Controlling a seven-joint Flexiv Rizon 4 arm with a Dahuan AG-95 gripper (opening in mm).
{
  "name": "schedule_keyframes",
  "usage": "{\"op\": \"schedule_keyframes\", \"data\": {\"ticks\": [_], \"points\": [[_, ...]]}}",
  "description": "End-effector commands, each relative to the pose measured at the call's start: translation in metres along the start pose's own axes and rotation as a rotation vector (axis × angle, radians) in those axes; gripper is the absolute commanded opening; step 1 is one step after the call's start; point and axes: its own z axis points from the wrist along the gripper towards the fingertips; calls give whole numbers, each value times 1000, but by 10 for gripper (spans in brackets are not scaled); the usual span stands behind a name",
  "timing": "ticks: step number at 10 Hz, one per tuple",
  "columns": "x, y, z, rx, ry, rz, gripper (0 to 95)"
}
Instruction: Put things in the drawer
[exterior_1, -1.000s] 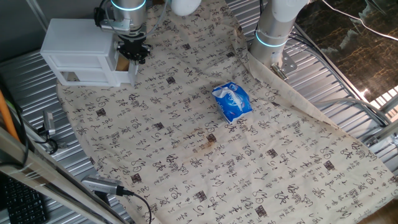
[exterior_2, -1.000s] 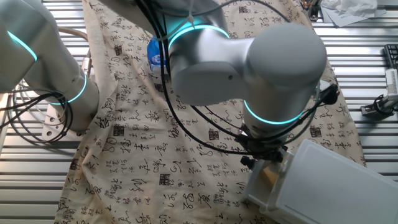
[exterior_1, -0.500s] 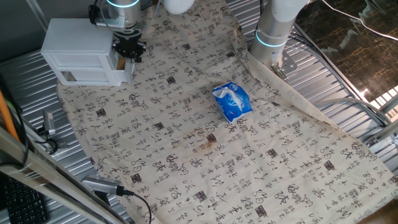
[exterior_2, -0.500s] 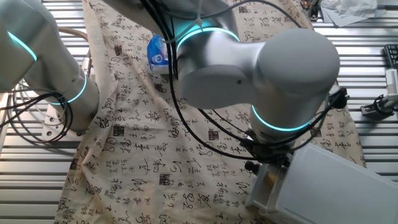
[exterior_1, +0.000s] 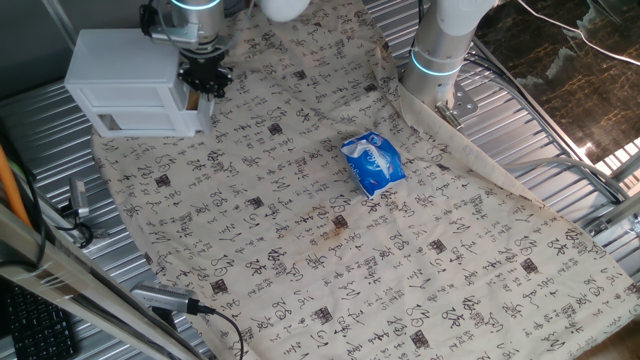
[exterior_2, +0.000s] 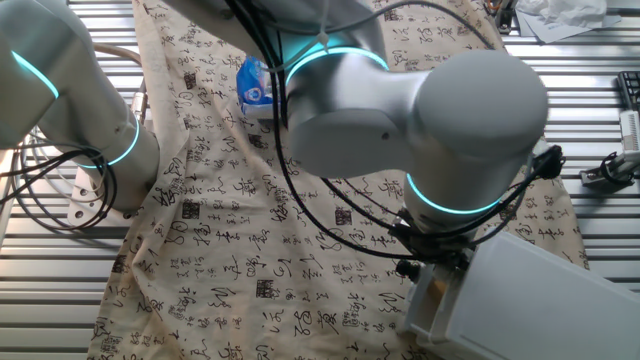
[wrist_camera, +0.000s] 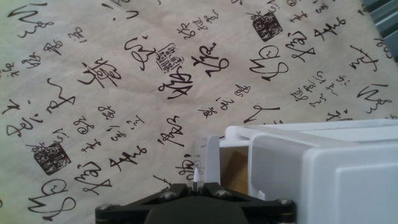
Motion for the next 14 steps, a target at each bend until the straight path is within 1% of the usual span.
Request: {"op": "schedule_keyframes", "data": {"ticks": [1,4,7,8,14], "points": [[0,-1,-1,-4,0,-1,0],[0,-1,-2,12,-9,3,0],[-1,0,-4,38,-2,-2,0],[0,0,-4,45,-5,-8,0],[0,-3,-1,71,-13,-18,0]]}}
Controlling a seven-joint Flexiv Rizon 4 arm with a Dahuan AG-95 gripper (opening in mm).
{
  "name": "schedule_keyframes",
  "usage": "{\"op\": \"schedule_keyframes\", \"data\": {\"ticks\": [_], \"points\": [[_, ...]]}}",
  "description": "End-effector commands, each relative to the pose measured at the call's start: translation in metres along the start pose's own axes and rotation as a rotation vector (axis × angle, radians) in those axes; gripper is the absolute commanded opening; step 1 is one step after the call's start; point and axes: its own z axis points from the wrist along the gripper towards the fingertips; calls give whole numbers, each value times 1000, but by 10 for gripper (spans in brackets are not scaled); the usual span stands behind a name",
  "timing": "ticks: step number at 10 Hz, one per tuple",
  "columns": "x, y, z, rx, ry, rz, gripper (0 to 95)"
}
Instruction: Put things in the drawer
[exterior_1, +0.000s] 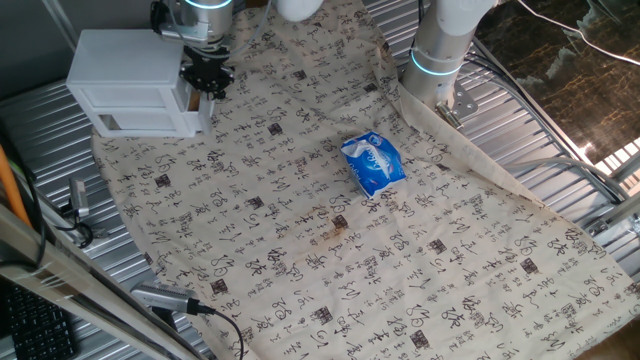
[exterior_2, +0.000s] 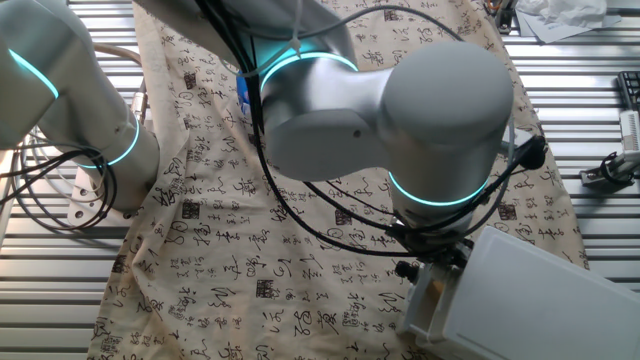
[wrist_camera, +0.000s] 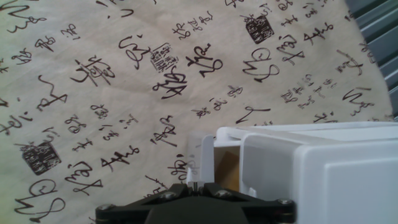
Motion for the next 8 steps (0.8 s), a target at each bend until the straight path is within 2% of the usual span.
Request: {"op": "schedule_keyframes", "data": {"ticks": [1,4,8], "points": [[-1,-1,0,5,9,0,0],[-4,-6,-3,-1,10,-4,0],[-8,-3,-13,-46,24,60,0]]}}
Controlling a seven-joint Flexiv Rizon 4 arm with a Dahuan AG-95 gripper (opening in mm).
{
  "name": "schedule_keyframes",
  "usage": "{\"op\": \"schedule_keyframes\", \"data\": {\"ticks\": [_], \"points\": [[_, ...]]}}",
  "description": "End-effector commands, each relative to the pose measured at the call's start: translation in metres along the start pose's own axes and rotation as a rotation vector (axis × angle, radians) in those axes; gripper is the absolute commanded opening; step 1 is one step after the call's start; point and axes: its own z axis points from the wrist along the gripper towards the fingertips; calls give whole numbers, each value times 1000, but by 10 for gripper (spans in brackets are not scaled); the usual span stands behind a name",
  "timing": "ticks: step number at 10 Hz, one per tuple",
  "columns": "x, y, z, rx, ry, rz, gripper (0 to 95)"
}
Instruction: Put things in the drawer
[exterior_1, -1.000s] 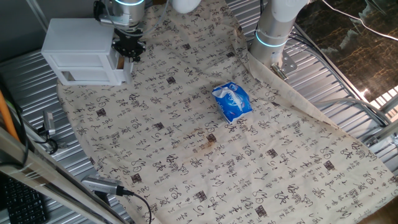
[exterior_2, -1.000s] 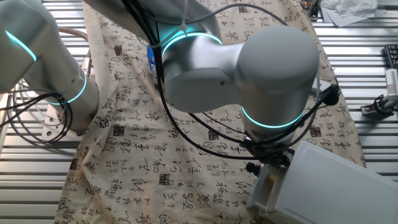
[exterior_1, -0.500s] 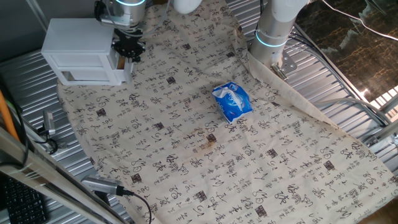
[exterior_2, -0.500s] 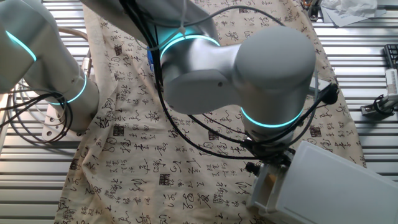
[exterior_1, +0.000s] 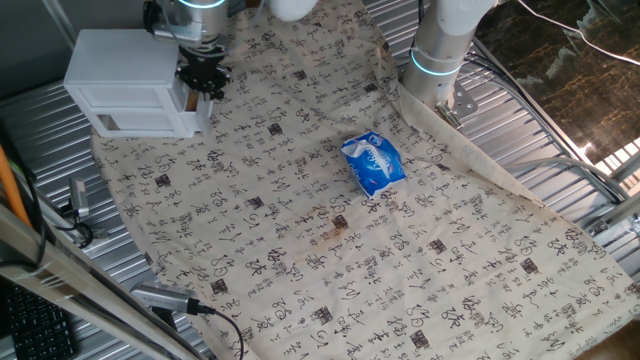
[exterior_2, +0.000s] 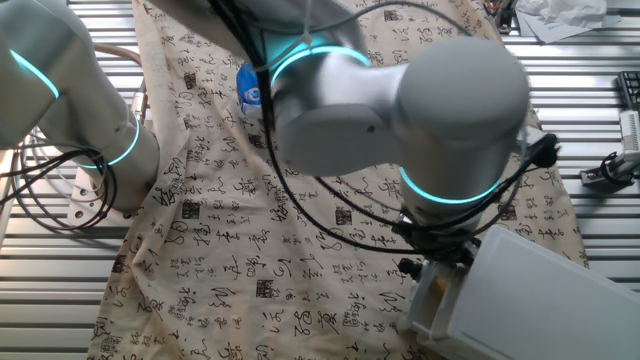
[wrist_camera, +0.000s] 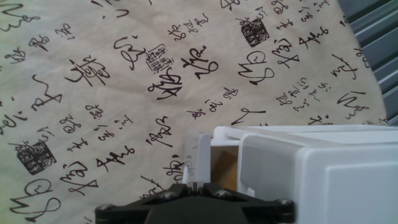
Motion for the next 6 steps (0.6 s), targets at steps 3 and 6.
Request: {"op": "schedule_keyframes", "data": {"ticks": [3,6], "points": [[-4,4,-5,-32,-5,56,0],[-11,11,-3,-44,-9,95,0]]}}
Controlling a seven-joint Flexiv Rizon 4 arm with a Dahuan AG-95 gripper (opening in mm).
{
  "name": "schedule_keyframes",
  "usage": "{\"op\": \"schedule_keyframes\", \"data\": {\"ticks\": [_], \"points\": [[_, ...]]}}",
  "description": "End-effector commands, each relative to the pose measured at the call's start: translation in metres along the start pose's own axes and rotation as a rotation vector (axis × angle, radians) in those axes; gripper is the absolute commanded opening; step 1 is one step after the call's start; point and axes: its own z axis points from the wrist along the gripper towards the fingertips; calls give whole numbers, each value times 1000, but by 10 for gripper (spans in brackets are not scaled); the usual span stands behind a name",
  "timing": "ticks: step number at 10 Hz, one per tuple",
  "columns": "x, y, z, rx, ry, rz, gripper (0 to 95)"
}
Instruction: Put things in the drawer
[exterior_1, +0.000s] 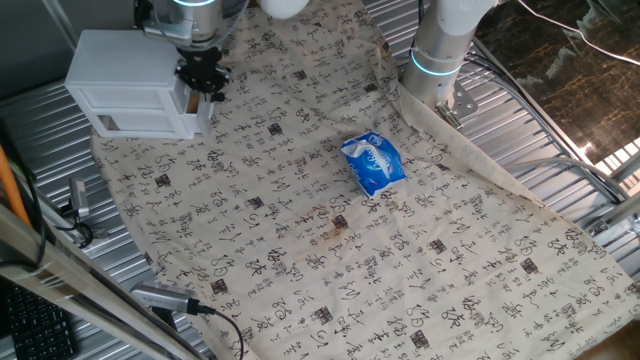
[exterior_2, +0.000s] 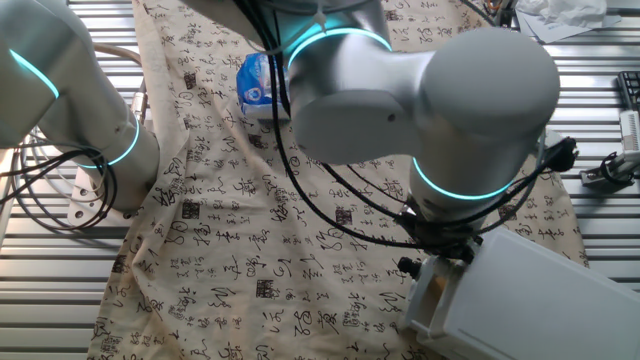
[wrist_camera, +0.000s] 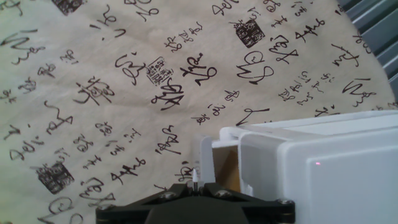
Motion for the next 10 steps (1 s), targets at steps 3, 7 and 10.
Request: {"op": "schedule_keyframes", "data": {"ticks": [3,7,10], "points": [[-15,16,6,9,14,46,0],[-16,21,13,17,6,52,0],[-15,20,22,30,-1,45,0]]}}
